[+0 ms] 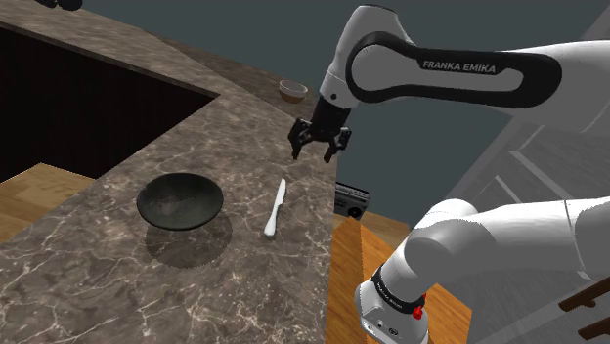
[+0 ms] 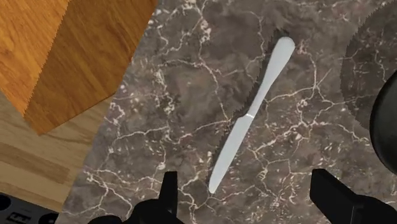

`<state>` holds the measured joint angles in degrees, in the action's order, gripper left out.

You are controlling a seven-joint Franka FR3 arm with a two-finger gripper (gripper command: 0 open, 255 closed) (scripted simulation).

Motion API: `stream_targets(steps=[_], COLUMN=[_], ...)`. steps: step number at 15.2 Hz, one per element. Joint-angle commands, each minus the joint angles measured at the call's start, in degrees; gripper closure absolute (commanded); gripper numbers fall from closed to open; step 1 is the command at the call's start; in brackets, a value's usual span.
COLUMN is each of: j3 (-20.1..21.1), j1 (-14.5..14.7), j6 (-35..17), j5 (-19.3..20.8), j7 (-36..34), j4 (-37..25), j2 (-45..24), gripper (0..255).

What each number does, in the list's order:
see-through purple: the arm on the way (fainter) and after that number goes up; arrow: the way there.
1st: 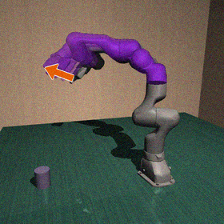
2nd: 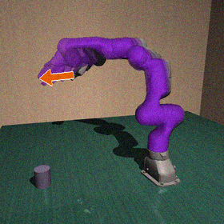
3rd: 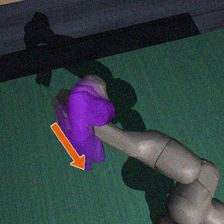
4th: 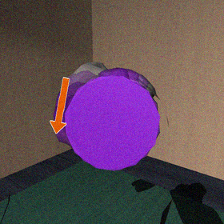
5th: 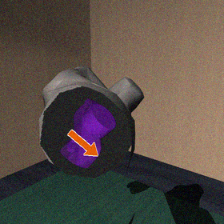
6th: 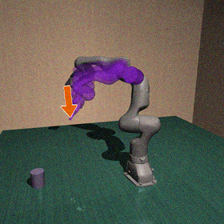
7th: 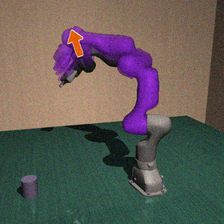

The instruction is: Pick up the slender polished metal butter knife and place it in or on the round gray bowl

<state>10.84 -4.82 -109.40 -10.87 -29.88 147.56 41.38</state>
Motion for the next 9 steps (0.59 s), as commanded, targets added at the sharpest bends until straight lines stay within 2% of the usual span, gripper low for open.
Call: stream_targets(steps=[1,8,9], j3=[3.36,14.64,14.84], j1=[-1.1,-6.08,-6.13], j6=[-3.84,-15.71,-16.64], j5=[-1.06,-2.17,-2.19], j7=[-6.63,-29.21,-29.26], j4=[1.64,2.73,3.18], j2=[-2.62,-15.73,-16.21], gripper=[0,0,0])
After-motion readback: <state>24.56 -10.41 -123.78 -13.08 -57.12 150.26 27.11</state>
